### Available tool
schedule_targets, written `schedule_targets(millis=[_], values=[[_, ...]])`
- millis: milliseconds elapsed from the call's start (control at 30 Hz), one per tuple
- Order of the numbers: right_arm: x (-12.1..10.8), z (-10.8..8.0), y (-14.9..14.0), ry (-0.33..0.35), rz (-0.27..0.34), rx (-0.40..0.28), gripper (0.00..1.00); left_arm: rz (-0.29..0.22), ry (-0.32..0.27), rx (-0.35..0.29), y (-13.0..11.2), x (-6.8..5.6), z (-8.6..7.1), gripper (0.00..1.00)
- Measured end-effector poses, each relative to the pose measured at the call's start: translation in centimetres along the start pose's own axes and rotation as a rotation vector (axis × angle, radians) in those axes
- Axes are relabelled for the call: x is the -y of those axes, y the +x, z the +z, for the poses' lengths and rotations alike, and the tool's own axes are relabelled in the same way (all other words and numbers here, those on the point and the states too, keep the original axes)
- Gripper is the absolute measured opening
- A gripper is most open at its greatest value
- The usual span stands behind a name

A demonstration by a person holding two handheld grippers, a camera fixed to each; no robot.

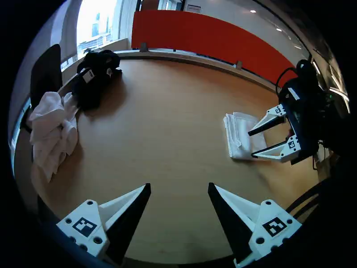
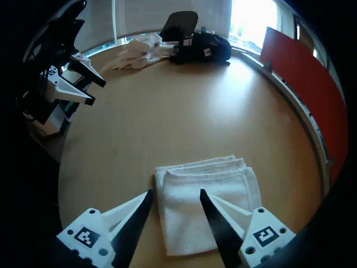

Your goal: Fold towel

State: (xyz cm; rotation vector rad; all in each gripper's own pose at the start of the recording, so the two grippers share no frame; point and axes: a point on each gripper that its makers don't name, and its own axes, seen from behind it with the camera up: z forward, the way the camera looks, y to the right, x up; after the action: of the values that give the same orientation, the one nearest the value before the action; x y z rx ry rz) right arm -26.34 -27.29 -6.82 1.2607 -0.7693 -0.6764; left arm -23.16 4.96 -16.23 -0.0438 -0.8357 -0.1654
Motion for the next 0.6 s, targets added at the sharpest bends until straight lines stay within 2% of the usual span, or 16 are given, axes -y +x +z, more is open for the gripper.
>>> schedule_targets(millis=[67,300,600], values=[[-0.1,-0.1,0.0,-0.012,0.010,-0.004,0.92,0.002,-0.001,-0.001,0.1,0.0,0.0,0.95],[-0.3,-0.9,-0.4,-0.038,0.041,-0.012,0.92,0.009,-0.003,-0.004,0.3,-0.1,0.0,0.95],[-0.7,-2.3,-2.4,-0.078,0.082,-0.002,0.92,0.015,-0.009,-0.012,0.7,-0.3,0.0,0.95]])
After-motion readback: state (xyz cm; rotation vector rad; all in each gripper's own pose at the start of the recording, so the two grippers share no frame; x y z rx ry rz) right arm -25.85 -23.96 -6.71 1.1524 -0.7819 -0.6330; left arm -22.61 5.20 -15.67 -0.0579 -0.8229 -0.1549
